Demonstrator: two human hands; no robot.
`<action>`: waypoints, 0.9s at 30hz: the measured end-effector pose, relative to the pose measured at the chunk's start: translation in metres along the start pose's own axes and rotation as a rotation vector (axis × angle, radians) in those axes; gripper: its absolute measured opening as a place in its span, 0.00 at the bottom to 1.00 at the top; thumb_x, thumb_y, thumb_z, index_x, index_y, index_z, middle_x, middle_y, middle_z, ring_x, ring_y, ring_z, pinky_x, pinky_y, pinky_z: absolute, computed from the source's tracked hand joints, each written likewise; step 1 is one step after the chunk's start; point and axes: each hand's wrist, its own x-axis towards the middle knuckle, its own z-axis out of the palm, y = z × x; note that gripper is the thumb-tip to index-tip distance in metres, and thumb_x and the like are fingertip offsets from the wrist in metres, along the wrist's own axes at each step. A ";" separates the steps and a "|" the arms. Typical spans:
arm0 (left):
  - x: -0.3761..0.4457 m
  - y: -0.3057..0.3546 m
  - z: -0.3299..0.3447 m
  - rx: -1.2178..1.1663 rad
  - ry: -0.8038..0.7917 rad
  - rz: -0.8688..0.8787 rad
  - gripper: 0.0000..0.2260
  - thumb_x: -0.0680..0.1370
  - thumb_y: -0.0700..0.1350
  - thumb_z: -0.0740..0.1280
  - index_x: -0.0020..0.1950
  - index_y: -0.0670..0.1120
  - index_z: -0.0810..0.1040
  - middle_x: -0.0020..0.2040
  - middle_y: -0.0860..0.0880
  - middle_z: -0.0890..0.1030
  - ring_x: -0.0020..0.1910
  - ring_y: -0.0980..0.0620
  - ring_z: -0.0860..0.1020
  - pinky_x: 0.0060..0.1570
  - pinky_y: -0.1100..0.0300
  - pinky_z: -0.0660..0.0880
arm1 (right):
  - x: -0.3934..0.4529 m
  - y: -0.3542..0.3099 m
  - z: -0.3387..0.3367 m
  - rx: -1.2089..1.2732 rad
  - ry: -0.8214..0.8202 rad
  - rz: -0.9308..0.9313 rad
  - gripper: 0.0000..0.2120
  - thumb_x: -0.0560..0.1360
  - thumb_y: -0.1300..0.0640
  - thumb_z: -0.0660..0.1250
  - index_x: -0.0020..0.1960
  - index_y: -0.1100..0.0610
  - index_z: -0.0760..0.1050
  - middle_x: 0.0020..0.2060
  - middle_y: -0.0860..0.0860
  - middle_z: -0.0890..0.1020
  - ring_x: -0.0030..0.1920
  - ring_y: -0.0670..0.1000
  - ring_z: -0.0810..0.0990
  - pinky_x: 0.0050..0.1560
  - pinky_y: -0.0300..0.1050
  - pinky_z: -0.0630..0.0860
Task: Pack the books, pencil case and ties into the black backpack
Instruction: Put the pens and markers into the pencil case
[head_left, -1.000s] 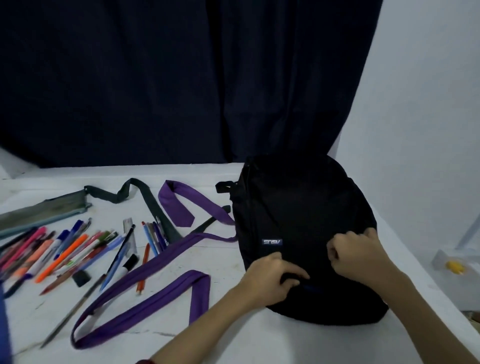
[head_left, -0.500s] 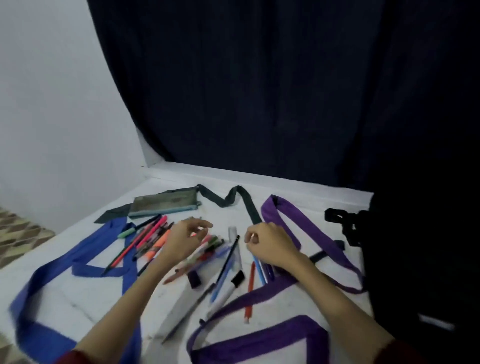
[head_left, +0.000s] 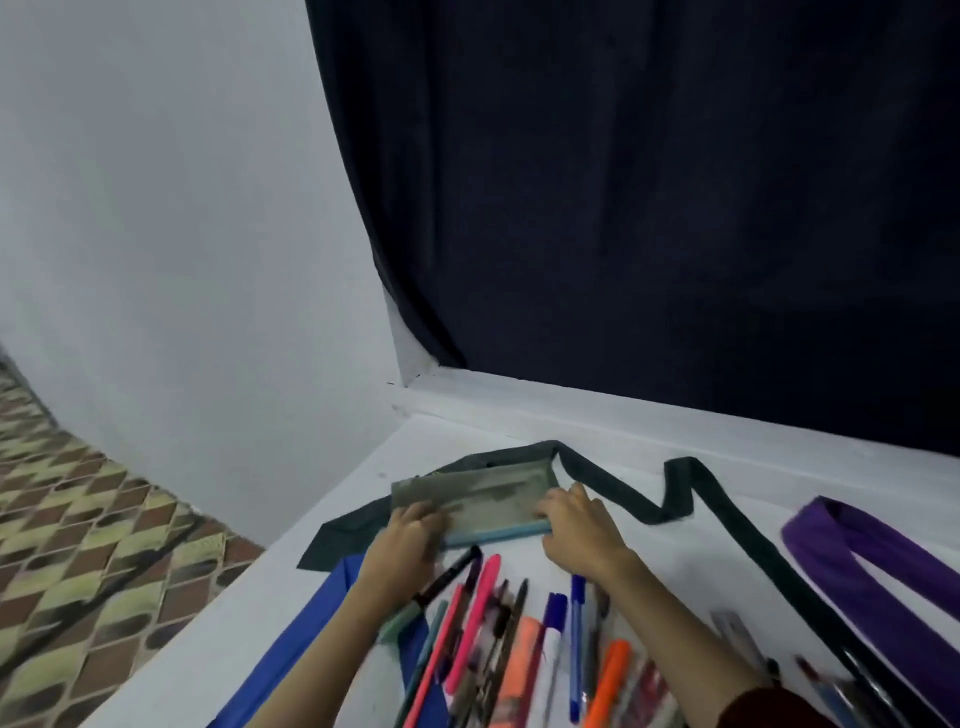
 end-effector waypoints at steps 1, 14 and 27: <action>0.004 -0.006 0.003 0.008 0.010 0.007 0.18 0.78 0.42 0.60 0.68 0.50 0.74 0.72 0.50 0.68 0.68 0.45 0.67 0.62 0.51 0.70 | 0.008 -0.001 0.005 0.005 -0.013 0.012 0.15 0.74 0.63 0.60 0.59 0.56 0.76 0.59 0.51 0.75 0.59 0.54 0.69 0.59 0.48 0.70; 0.027 -0.029 -0.014 -0.208 0.250 0.165 0.07 0.79 0.46 0.66 0.49 0.48 0.84 0.44 0.50 0.83 0.45 0.47 0.78 0.44 0.57 0.71 | 0.023 -0.004 0.017 0.181 0.308 0.009 0.06 0.75 0.66 0.64 0.41 0.58 0.76 0.35 0.45 0.71 0.39 0.51 0.73 0.40 0.46 0.75; -0.019 0.087 -0.137 -0.608 0.241 0.270 0.10 0.75 0.43 0.69 0.34 0.51 0.83 0.32 0.53 0.83 0.32 0.46 0.78 0.37 0.53 0.76 | -0.097 0.004 -0.100 -0.109 0.695 -0.225 0.15 0.66 0.68 0.71 0.51 0.55 0.80 0.60 0.55 0.77 0.64 0.55 0.67 0.58 0.60 0.69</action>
